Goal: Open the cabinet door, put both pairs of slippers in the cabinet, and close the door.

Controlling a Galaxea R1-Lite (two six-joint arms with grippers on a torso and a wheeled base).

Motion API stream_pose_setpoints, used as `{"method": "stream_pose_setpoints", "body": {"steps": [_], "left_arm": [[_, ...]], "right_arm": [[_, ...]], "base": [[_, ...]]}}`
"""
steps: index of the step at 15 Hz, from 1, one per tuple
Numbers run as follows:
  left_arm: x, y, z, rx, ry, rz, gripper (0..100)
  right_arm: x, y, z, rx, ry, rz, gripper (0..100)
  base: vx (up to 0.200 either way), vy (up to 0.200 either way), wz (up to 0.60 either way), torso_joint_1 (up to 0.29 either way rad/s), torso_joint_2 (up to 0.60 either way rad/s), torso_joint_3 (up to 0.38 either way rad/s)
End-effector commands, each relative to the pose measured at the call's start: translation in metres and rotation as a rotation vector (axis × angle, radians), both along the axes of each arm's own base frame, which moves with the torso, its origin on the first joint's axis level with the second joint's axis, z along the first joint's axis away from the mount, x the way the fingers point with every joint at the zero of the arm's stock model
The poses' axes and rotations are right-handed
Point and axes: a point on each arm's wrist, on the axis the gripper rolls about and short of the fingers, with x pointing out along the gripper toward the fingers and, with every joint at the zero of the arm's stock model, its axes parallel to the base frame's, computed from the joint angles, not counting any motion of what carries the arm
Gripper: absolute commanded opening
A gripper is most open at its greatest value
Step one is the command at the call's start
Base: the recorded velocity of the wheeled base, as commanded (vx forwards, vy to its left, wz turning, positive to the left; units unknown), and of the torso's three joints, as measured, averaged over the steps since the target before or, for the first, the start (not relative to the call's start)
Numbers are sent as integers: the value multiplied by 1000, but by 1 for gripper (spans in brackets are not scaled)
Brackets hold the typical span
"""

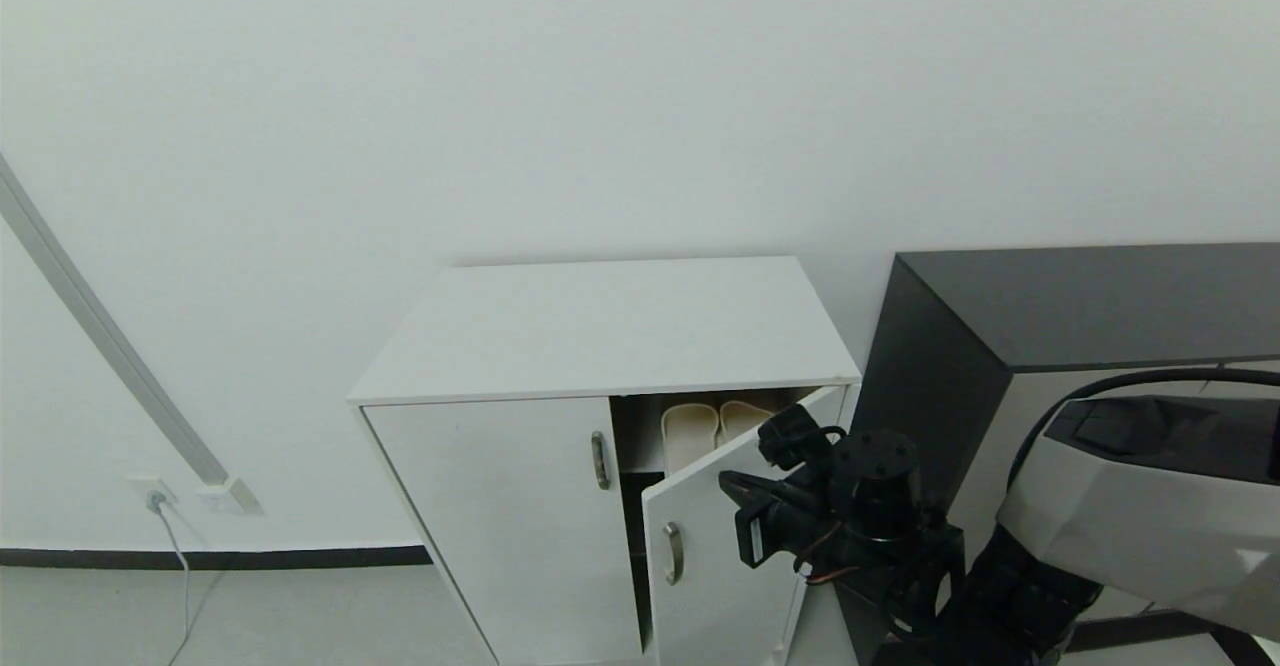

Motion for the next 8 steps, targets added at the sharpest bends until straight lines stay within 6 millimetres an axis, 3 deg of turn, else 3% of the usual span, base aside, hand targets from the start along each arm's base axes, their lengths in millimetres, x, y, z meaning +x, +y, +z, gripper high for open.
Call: {"method": "stream_pose_setpoints", "body": {"steps": [1, 8], "left_arm": [[0, 0, 0, 0, -1, 0, 0], [0, 0, 0, -1, 1, 0, 0]], "right_arm": [[8, 2, -5, -1, 2, -9, 0], [34, 7, -5, 3, -4, -43, 0]], "base": [[0, 0, 0, 0, 0, 0], [0, 0, 0, 0, 0, 0]]}}
